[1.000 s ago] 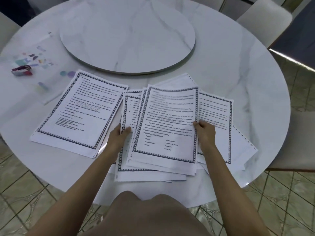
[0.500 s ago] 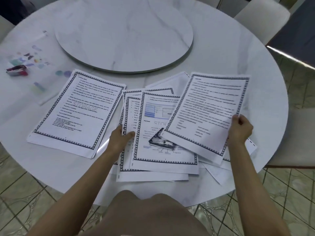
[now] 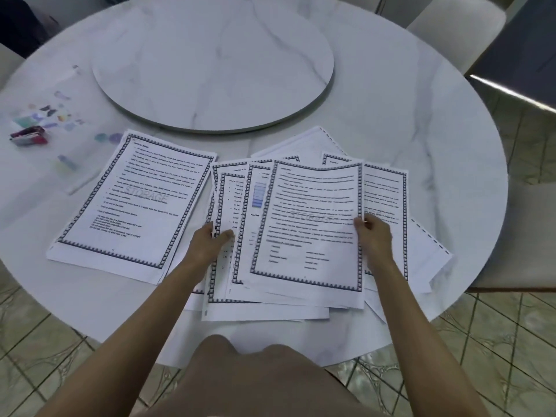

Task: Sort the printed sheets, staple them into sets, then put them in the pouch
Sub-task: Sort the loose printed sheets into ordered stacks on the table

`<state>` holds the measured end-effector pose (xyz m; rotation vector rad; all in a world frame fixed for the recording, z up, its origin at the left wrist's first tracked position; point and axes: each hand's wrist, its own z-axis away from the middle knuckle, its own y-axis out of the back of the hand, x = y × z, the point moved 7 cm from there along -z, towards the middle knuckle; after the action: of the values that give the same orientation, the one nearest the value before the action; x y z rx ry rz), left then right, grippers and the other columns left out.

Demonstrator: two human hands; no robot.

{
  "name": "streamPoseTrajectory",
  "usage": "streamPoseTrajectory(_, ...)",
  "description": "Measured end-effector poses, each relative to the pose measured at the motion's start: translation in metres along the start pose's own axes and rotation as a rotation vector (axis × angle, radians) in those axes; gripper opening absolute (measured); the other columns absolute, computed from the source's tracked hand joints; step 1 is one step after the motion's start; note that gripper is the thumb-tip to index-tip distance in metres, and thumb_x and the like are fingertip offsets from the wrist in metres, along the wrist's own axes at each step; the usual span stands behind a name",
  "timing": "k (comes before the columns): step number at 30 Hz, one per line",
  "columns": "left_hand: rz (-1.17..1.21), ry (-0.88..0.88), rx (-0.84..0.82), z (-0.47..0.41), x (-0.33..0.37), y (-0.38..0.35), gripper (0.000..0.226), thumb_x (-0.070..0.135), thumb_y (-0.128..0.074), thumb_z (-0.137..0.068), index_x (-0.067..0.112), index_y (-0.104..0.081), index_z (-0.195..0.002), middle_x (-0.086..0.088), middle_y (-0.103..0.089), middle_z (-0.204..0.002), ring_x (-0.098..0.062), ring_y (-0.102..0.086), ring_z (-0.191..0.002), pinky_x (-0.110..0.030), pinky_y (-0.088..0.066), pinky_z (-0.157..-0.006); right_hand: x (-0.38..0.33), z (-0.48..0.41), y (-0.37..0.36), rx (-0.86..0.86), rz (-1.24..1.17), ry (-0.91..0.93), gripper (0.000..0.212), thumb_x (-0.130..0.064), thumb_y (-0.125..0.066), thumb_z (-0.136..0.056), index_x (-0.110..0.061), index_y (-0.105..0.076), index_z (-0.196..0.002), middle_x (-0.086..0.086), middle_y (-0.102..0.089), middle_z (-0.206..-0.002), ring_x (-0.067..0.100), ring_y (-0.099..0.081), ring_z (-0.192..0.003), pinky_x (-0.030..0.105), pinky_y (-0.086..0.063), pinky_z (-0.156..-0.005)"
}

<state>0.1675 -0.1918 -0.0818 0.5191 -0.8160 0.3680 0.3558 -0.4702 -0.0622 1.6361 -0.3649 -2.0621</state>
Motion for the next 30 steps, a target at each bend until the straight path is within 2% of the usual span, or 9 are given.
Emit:
streamPoseTrajectory(2, -0.010, 0.004, 0.002, 0.000, 0.002, -0.004, 0.066, 0.026, -0.055, -0.092, 0.004, -0.023, -0.145, -0.013, -0.030, -0.150, -0.029, -0.032, -0.136, -0.040, -0.030, -0.107, -0.005, 0.005, -0.012, -0.050, 0.011, 0.024, 0.011, -0.014, -0.049, -0.095, -0.010, -0.056, -0.088, 0.003, -0.054, -0.073, 0.018, -0.046, -0.072, 0.019, -0.036, -0.055)
streamPoseTrajectory(4, -0.018, -0.002, 0.007, 0.001, 0.003, -0.006, 0.064, 0.027, -0.052, -0.094, 0.004, -0.021, -0.145, -0.012, -0.027, -0.151, -0.029, -0.030, -0.137, -0.039, -0.029, -0.108, -0.009, 0.008, -0.022, -0.093, 0.002, 0.037, 0.011, -0.013, -0.049, -0.095, -0.008, -0.058, -0.091, 0.007, -0.056, -0.076, 0.018, -0.047, -0.073, 0.017, -0.036, -0.054)
streamPoseTrajectory(7, -0.026, 0.003, -0.006, 0.001, 0.005, -0.008, 0.067, 0.030, -0.051, -0.093, 0.006, -0.018, -0.146, -0.012, -0.024, -0.153, -0.029, -0.027, -0.139, -0.041, -0.027, -0.109, -0.011, 0.011, -0.036, -0.157, 0.001, 0.039, 0.010, -0.012, -0.050, -0.094, -0.010, -0.060, -0.092, 0.014, -0.062, -0.086, 0.019, -0.051, -0.077, 0.024, -0.040, -0.063)
streamPoseTrajectory(11, -0.014, 0.000, -0.001, 0.003, 0.007, -0.009, 0.069, 0.030, -0.053, -0.092, 0.005, -0.017, -0.146, -0.011, -0.022, -0.154, -0.028, -0.025, -0.140, -0.040, -0.026, -0.110, -0.015, 0.015, -0.046, -0.196, -0.025, 0.049, 0.018, -0.010, -0.051, -0.093, -0.008, -0.064, -0.104, 0.012, -0.066, -0.094, 0.019, -0.057, -0.083, 0.027, -0.046, -0.077)
streamPoseTrajectory(15, -0.047, -0.035, 0.009, 0.007, 0.012, -0.011, 0.062, 0.022, -0.052, -0.094, 0.003, -0.023, -0.144, -0.011, -0.028, -0.151, -0.028, -0.030, -0.137, -0.038, -0.029, -0.107, -0.017, 0.013, -0.043, -0.168, 0.015, 0.092, 0.014, -0.009, -0.052, -0.092, -0.005, -0.064, -0.099, 0.004, -0.061, -0.079, 0.016, -0.051, -0.071, 0.015, -0.039, -0.059)
streamPoseTrajectory(18, -0.067, -0.060, 0.025, 0.011, 0.015, -0.012, 0.057, 0.018, -0.051, -0.094, 0.002, -0.026, -0.143, -0.012, -0.032, -0.149, -0.028, -0.032, -0.136, -0.037, -0.029, -0.106, -0.016, 0.012, -0.040, -0.141, 0.027, 0.108, 0.012, -0.009, -0.054, -0.091, -0.003, -0.063, -0.097, 0.003, -0.058, -0.076, 0.012, -0.048, -0.064, 0.012, -0.037, -0.056)
streamPoseTrajectory(22, -0.038, -0.055, 0.014, 0.010, 0.013, -0.014, 0.055, 0.020, -0.050, -0.095, 0.003, -0.028, -0.143, -0.012, -0.034, -0.148, -0.028, -0.033, -0.136, -0.039, -0.029, -0.107, -0.019, 0.013, -0.038, -0.179, -0.005, 0.098, 0.012, -0.008, -0.056, -0.090, -0.005, -0.063, -0.099, 0.004, -0.061, -0.083, 0.015, -0.053, -0.074, 0.014, -0.041, -0.062)
streamPoseTrajectory(26, -0.004, -0.030, 0.015, 0.008, 0.009, -0.012, 0.066, 0.032, -0.051, -0.094, 0.007, -0.019, -0.146, -0.010, -0.025, -0.153, -0.028, -0.026, -0.140, -0.043, -0.026, -0.110, -0.021, 0.016, -0.044, -0.230, 0.001, 0.097, 0.008, -0.008, -0.057, -0.090, -0.007, -0.063, -0.095, -0.001, -0.061, -0.078, 0.010, -0.053, -0.069, 0.015, -0.043, -0.062)
streamPoseTrajectory(30, -0.008, -0.073, 0.014, 0.008, 0.010, -0.008, 0.069, 0.027, -0.056, -0.091, 0.007, -0.019, -0.146, -0.011, -0.025, -0.153, -0.026, -0.024, -0.141, -0.040, -0.023, -0.112, -0.020, 0.024, -0.057, -0.261, 0.002, 0.097, 0.013, -0.011, -0.056, -0.090, -0.002, -0.063, -0.098, 0.011, -0.064, -0.088, 0.018, -0.055, -0.079, 0.027, -0.047, -0.075)
